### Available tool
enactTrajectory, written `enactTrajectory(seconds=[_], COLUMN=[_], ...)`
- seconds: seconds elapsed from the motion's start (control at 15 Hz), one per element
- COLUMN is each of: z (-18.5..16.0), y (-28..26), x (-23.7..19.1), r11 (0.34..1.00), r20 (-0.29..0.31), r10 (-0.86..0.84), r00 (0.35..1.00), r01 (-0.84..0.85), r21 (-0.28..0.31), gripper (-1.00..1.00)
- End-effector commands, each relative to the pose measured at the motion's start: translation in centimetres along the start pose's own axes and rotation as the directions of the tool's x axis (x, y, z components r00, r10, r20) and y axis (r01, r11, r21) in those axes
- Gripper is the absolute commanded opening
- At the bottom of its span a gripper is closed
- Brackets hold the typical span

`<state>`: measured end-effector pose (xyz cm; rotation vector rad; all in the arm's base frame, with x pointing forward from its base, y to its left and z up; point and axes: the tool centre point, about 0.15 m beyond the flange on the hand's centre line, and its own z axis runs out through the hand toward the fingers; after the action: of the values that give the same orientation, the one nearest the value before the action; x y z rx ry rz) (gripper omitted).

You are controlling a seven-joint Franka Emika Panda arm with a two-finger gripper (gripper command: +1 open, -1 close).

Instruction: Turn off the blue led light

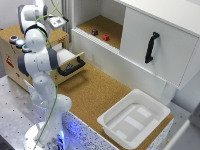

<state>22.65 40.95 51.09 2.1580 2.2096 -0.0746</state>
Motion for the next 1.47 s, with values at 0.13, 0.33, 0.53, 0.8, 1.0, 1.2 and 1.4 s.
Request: enactTrajectory(seconds=[0.13,0.33,0.53,0.8,1.0,1.2,1.4], z=[-2.2,-1.1,-0.4,0.3,0.4,1.1,1.9], y=[-5.6,-6.5,-6.3,-5.6,-5.0,-5.3,-5.8], x=[7.2,9.1,10.0,10.9,11.4,12.2,12.6], r11=[0.997,0.999,0.998,0.989,0.977,0.968,0.966], r20=[0.075,0.019,-0.016,-0.045,-0.054,-0.065,-0.086], r10=[0.075,0.038,-0.003,-0.11,-0.189,-0.247,-0.257], r00=[0.994,0.999,1.0,0.993,0.98,0.967,0.963], r01=[-0.074,-0.038,0.002,0.105,0.183,0.242,0.252], r21=[-0.02,-0.031,-0.067,-0.1,-0.107,-0.072,-0.061], gripper=[1.0,1.0,1.0,-1.0,-1.0,-1.0,-1.0])
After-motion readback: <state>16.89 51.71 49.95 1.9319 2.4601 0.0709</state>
